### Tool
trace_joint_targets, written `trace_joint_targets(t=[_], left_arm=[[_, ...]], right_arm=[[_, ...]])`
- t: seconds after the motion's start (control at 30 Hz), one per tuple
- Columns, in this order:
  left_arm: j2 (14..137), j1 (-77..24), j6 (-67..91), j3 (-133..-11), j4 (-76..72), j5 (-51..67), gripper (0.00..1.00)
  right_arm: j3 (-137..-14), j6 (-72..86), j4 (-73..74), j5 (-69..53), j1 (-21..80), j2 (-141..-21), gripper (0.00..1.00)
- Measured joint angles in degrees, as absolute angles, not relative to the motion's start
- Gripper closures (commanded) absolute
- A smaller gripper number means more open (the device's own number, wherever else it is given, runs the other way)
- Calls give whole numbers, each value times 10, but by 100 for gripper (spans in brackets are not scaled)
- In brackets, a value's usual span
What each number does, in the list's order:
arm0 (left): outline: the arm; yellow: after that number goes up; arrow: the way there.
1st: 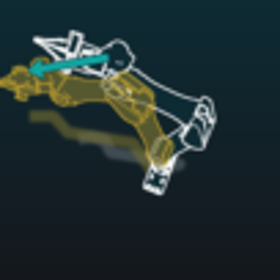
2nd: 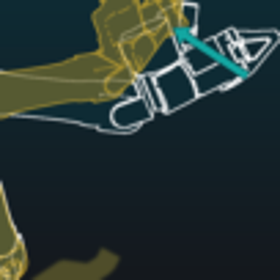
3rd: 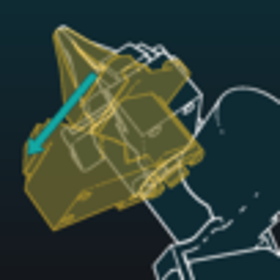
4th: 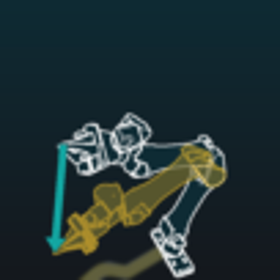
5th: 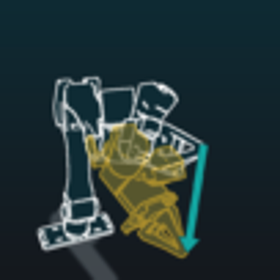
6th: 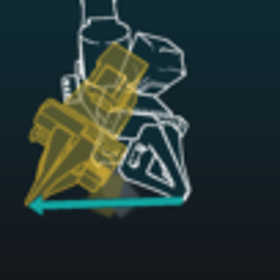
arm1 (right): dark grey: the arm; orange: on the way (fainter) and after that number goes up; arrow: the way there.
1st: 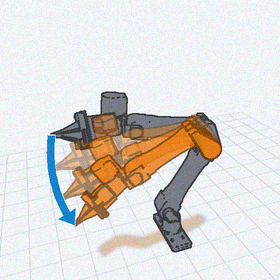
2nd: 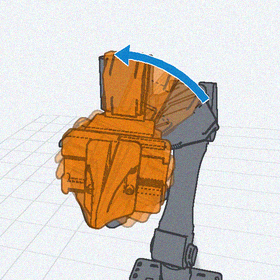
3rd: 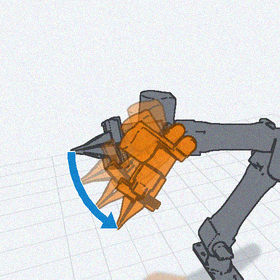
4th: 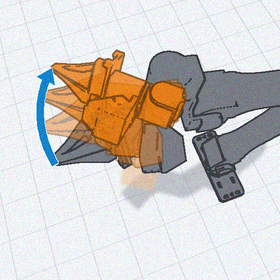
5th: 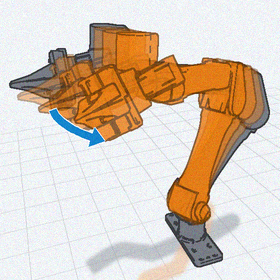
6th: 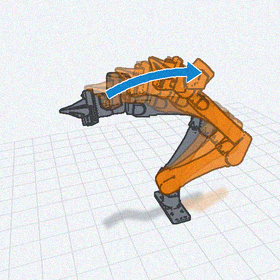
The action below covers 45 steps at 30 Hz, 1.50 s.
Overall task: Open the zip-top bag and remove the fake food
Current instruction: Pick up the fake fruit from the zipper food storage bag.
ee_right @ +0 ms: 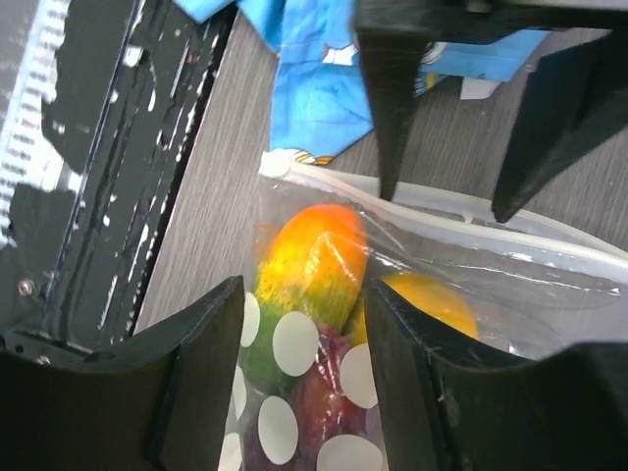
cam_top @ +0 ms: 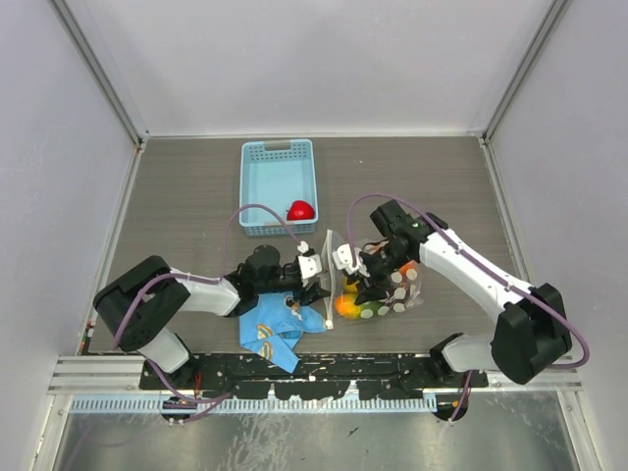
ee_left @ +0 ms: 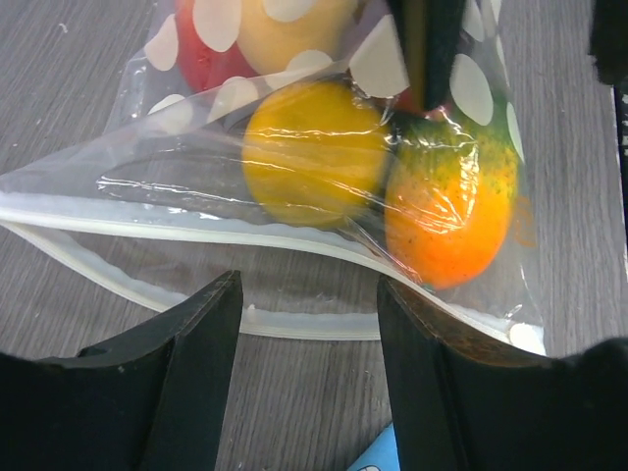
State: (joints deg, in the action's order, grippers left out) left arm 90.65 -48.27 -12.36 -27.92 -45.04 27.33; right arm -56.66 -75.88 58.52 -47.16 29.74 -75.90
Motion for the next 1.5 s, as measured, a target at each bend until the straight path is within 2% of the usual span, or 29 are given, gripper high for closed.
trace_joint_targets(t=[0.07,0.27,0.57,0.77,0.93,1.23,1.4,1.43,1.5], left_arm=[[907,-483,-133,-279,-447,285,41],[925,-484,-138,-276,-463,309,40],[983,-490,-78,-237,-599,308,39],[1009,-492,-53,-233,-650,302,39],[1009,-496,-49,-230,-672,297,39],[1009,-503,-48,-226,-676,296,39],[1010,-503,-38,-224,-688,292,39],[1011,-503,-36,-224,-692,292,39],[1013,-503,-34,-223,-699,291,39]], right_arm=[[-567,-715,559,-475,298,-762,47],[-597,-445,423,-458,298,-798,49],[-631,-160,326,-321,295,-810,44],[-632,-61,304,-156,366,-815,40],[-654,-11,295,-27,418,-864,40],[-657,8,283,125,477,-917,39],[-657,-1,283,168,501,-927,46],[-657,-3,283,174,503,-928,51],[-657,-9,282,183,504,-928,68]])
